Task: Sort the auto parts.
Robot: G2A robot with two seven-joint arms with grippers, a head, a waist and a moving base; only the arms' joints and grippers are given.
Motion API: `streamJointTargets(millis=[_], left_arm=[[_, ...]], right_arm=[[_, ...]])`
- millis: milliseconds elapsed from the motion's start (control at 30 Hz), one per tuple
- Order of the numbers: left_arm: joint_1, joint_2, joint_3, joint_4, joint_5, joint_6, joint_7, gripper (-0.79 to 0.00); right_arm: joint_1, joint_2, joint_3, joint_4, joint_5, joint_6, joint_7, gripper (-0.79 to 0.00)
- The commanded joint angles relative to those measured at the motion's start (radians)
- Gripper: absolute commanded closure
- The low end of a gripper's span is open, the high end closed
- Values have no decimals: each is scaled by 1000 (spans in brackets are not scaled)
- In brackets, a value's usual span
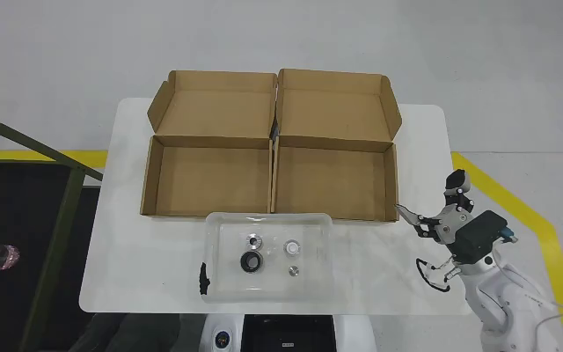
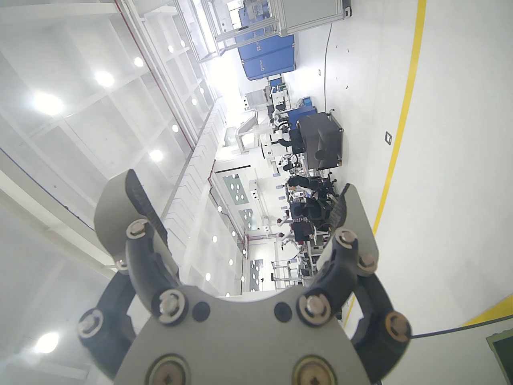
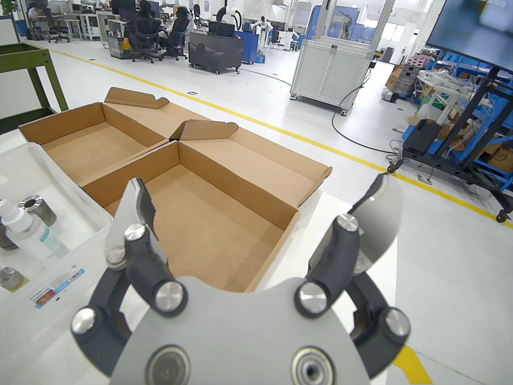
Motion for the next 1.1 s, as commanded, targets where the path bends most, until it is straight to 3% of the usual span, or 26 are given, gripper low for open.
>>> streamJointTargets(millis=[0, 600, 867, 1067], left_arm=[[0, 0, 0, 0, 0, 0, 0, -784], [0, 0, 0, 0, 0, 0, 0, -785], [0, 0, 0, 0, 0, 0, 0, -785], [0, 0, 0, 0, 0, 0, 0, -785]], right_arm=[[0, 0, 0, 0, 0, 0, 0, -785], [1, 0, -2, 0, 0, -1, 4, -785], [48, 10, -48, -10, -12, -91, 115, -785], [102, 20, -111, -30, -16, -207, 273, -785]])
